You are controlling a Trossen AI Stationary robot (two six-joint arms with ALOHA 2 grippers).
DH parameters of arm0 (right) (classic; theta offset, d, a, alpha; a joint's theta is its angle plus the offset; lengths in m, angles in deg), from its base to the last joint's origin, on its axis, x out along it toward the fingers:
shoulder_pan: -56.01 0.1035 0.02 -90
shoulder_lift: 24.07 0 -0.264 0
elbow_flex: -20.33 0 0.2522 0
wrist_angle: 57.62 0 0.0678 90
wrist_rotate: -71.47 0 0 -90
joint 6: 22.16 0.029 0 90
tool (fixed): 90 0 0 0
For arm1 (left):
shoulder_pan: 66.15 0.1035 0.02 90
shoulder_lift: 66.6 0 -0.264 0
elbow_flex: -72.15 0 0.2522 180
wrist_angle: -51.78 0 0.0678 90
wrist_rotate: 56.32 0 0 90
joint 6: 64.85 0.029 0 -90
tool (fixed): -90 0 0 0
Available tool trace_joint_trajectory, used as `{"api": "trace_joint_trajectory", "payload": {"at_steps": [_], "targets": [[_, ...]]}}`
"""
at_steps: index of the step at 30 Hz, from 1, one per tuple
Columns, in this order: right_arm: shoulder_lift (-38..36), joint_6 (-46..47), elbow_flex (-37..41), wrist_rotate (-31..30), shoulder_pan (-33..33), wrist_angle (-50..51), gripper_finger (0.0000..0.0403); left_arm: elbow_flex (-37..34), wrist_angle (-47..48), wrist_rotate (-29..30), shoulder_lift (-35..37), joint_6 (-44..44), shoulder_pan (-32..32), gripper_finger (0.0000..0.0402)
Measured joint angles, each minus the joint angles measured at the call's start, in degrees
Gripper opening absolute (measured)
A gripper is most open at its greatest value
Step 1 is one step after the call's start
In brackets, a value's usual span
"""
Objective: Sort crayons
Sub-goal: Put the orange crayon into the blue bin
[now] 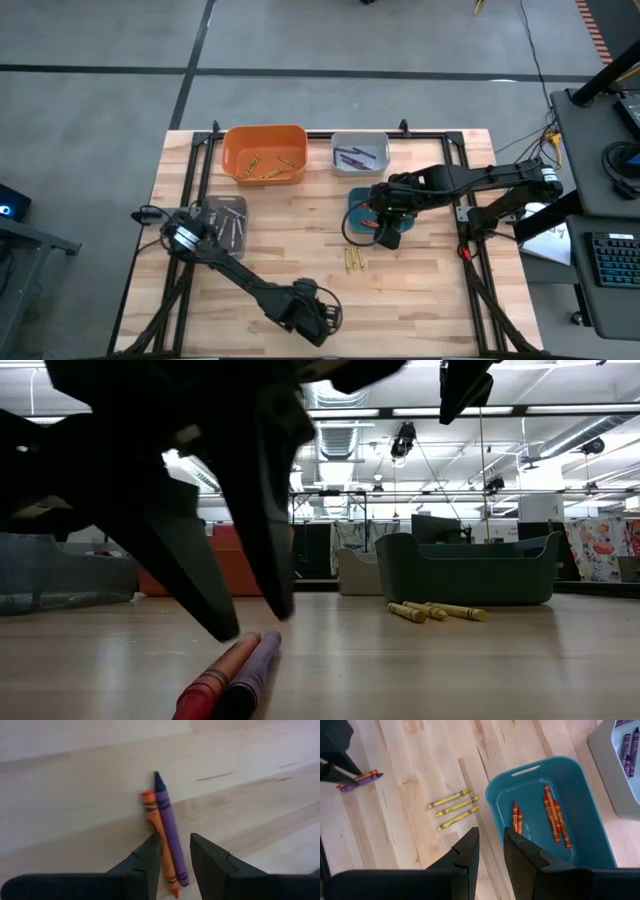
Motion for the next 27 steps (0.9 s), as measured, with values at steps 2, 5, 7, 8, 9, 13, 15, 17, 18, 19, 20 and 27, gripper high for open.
{"api": "trace_joint_trajectory", "payload": {"at_steps": [2,5,7,8,9,13,15,17,18,19,20,27], "targets": [[0.0,0.02,0.0,0.02,0.0,-0.02,0.0079,3.28,2.59,-0.26,-2.04,-0.04,-0.02,0.0087],[0.0,0.02,0.0,0.02,0.0,-0.02,0.0079,7.05,8.91,-0.49,-3.3,0.05,-0.04,0.0087],[0.0,0.02,0.0,0.02,0.0,-0.12,0.0079,8.32,12.46,-0.46,-3.32,0.01,-0.07,0.0087],[0.0,0.04,0.0,0.02,0.0,-0.23,0.0079,8.56,13.27,-0.46,-3.32,-0.01,-0.03,0.0087],[0.0,0.04,0.0,0.02,0.0,-0.31,0.0079,8.55,13.52,-0.45,-3.32,0.01,0.03,0.0087],[0.0,0.42,0.0,0.07,0.0,-0.4,0.0079,8.32,13.07,-0.42,-3.41,0.01,0.14,0.0087],[0.0,0.5,0.0,0.07,0.0,-0.42,0.0079,8.32,12.19,-0.42,-3.41,0.21,0.14,0.0087],[0.0,0.5,0.0,0.07,0.0,-0.44,0.0079,8.09,11.57,-0.4,-3.41,0.45,0.14,0.0087],[0.0,0.5,0.0,0.07,0.0,-0.42,0.0079,7.75,10.83,-0.39,-3.4,0.45,0.14,0.0087],[0.0,0.49,0.0,0.09,0.0,-0.42,0.0079,7.27,9.68,-0.33,-3.38,0.45,0.14,0.0087],[0.0,0.5,0.0,0.09,0.0,-0.44,0.0079,6.65,8.45,-0.31,-3.38,0.45,0.14,0.0087],[0.0,0.48,0.0,0.11,0.0,-0.42,0.0079,3.91,4.56,-0.32,-3.38,0.28,0.32,0.0084]]}}
